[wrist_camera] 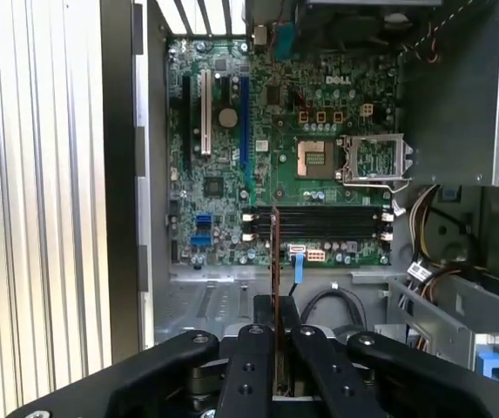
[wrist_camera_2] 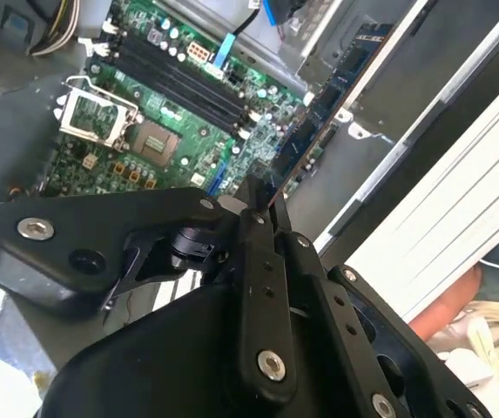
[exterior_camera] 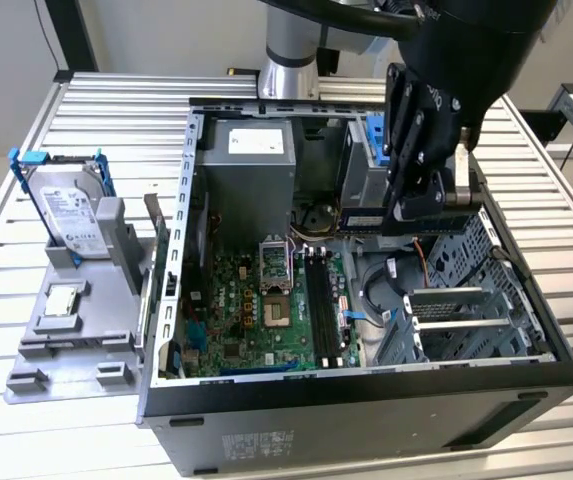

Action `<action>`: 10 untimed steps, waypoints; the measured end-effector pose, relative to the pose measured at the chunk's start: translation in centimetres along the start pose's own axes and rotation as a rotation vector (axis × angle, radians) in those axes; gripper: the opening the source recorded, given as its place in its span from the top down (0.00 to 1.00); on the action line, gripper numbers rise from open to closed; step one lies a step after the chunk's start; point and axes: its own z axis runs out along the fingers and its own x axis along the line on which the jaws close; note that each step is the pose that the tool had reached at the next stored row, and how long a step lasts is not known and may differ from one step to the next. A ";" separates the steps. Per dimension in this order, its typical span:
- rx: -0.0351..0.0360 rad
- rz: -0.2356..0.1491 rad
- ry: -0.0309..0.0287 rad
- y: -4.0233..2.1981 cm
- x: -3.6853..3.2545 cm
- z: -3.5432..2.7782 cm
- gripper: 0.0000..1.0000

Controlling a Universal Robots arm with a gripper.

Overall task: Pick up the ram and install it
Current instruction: 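Pick up the ram and move it above insertion slot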

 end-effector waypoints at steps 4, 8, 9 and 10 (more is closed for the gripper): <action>0.0000 0.000 0.0000 -1.08 -0.02 -0.01 1.00; 0.0000 0.000 0.0001 -1.33 -0.03 -0.01 1.00; 0.0000 0.000 0.0000 -1.35 -0.03 -0.01 1.00; 0.0000 0.000 0.0001 -1.37 -0.03 -0.01 1.00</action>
